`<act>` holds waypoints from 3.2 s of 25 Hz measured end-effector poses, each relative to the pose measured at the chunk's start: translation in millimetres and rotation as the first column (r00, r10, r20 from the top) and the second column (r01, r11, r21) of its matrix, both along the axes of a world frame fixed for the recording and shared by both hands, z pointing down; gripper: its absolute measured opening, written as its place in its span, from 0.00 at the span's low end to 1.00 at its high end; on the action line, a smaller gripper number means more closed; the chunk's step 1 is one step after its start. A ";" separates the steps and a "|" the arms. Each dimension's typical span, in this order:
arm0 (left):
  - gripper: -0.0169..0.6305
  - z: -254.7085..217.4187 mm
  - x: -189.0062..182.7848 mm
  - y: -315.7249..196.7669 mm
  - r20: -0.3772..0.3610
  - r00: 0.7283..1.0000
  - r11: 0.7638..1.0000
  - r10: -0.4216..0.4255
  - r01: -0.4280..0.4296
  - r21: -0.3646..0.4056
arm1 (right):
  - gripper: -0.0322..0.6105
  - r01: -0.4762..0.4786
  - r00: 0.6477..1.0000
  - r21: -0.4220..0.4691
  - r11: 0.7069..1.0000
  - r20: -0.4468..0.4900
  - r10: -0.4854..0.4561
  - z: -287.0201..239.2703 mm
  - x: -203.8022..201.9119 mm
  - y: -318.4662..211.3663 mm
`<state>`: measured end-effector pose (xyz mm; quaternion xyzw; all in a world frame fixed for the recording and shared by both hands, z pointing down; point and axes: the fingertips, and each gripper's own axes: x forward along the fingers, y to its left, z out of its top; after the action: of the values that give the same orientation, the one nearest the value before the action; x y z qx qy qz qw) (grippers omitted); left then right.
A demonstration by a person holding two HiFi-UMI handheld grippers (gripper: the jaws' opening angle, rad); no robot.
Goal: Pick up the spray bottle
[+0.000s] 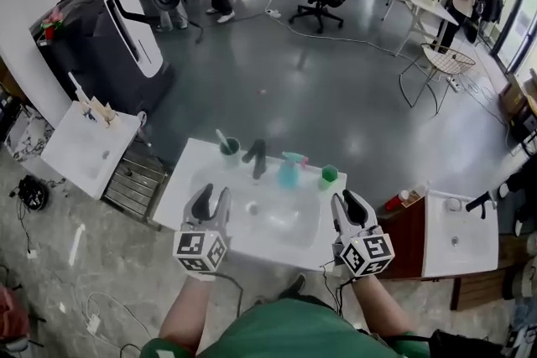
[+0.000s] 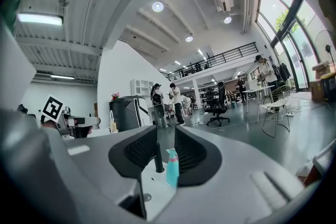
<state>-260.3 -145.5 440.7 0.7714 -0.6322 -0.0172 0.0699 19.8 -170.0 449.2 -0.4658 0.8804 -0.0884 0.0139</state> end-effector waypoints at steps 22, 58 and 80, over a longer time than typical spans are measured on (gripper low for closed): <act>0.27 59.6 130.5 -150.8 0.073 0.969 0.970 0.234 -0.228 -0.089 | 0.21 -0.140 0.989 -0.113 0.984 0.029 0.144 60.4 87.6 -95.2; 0.34 243.4 170.0 -258.2 0.056 0.966 0.898 0.254 -0.214 -0.384 | 0.21 -0.301 0.949 -0.320 0.898 -0.013 0.313 166.0 123.6 -152.3; 0.27 232.2 184.8 -280.3 0.125 0.957 0.931 0.262 -0.217 -0.294 | 0.21 -0.351 0.931 -0.316 0.882 -0.020 0.363 159.9 139.9 -142.4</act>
<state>-75.6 -425.8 672.9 0.8244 -0.5328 0.1427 0.1271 159.7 -312.5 609.1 -0.6141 0.7537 -0.2324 -0.0267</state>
